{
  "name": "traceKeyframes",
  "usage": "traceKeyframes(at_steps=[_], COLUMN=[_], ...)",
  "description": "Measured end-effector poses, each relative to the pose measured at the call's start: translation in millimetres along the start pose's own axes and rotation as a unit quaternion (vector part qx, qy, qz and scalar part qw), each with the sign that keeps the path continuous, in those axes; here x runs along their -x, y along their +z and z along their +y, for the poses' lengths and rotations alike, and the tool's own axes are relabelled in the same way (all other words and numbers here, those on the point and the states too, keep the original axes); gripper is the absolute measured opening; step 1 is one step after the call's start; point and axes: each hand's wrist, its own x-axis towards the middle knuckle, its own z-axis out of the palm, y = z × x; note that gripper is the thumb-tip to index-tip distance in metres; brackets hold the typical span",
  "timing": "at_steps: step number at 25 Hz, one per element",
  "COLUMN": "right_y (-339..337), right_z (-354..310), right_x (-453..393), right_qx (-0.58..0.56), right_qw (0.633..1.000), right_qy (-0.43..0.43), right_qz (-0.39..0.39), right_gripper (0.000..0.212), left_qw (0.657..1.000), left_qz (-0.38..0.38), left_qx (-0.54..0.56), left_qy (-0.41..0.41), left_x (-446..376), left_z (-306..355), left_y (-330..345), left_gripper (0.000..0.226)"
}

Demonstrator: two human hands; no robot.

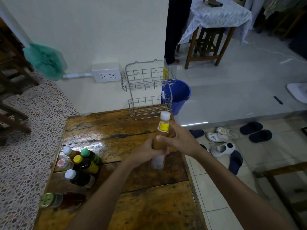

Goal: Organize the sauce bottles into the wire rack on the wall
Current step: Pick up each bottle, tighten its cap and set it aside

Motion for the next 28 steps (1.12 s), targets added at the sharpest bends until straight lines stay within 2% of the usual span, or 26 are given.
traceKeyframes(at_steps=[2, 4, 6, 7, 10, 12, 14, 18, 28], right_y=[-6, -8, -14, -20, -35, -35, -28, -19, -16], right_z=[5, 13, 19, 22, 35, 55, 75, 98, 114], right_x=[-16, -33, -49, -56, -73, -82, -86, -90, -99], right_qx=[0.088, 0.15, 0.173, 0.17, 0.152, 0.168, 0.17, 0.144, 0.122], right_qw=[0.994, 0.983, 0.976, 0.977, 0.988, 0.986, 0.985, 0.989, 0.989], right_qy=[-0.017, -0.017, -0.024, -0.027, -0.021, -0.005, 0.007, 0.014, 0.009], right_qz=[0.059, 0.102, 0.128, 0.124, 0.027, -0.008, -0.006, 0.032, 0.081], right_gripper=[0.058, 0.06, 0.058, 0.057, 0.05, 0.046, 0.047, 0.045, 0.052], left_qw=[0.995, 0.985, 0.982, 0.982, 0.978, 0.973, 0.973, 0.979, 0.978], left_qz=[0.043, 0.086, 0.108, 0.106, 0.082, 0.06, 0.05, 0.09, 0.1], left_qx=[-0.09, -0.134, -0.131, -0.133, -0.185, -0.22, -0.223, -0.183, -0.183], left_qy=[0.032, 0.069, 0.084, 0.082, 0.046, 0.023, 0.01, -0.006, -0.012], left_x=[-18, -36, -53, -64, -92, -108, -119, -138, -156], left_z=[11, 19, 24, 23, 12, 4, -7, -22, -31], left_y=[-4, -8, -11, -13, -21, -24, -21, -13, -13], left_gripper=[0.05, 0.042, 0.051, 0.059, 0.075, 0.082, 0.081, 0.068, 0.07])
